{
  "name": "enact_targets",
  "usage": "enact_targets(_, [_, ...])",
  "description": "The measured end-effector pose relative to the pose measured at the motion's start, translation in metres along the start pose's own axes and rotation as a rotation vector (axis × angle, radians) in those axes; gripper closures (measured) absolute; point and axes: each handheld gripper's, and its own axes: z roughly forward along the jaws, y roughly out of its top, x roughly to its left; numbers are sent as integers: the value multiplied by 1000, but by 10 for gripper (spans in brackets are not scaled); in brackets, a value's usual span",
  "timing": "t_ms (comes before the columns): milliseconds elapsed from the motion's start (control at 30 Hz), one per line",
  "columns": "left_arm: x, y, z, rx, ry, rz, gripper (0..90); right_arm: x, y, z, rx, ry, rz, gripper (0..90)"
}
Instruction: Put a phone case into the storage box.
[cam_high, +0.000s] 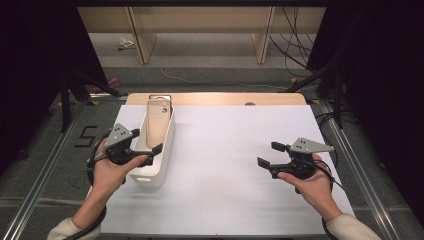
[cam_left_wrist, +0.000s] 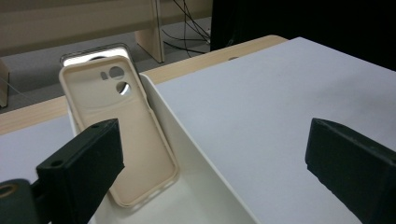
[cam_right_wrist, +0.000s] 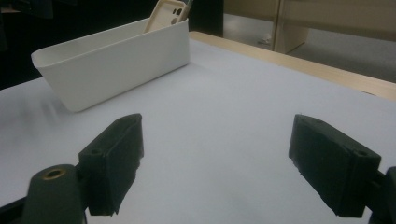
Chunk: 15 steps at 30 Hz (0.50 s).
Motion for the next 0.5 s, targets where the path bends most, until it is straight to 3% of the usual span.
enact_targets(67, [-8,-4,-2,-7,-15,-8,34,0,0,0,3,2,-1,188])
enact_targets(200, [-22,-10,-5,-15,-33,14,34,0,-1,-2,3,0,0,188])
enact_targets(500, [-39,-25,-13,-31,-27,66,34,-2,-4,-6,4,-1,4,187])
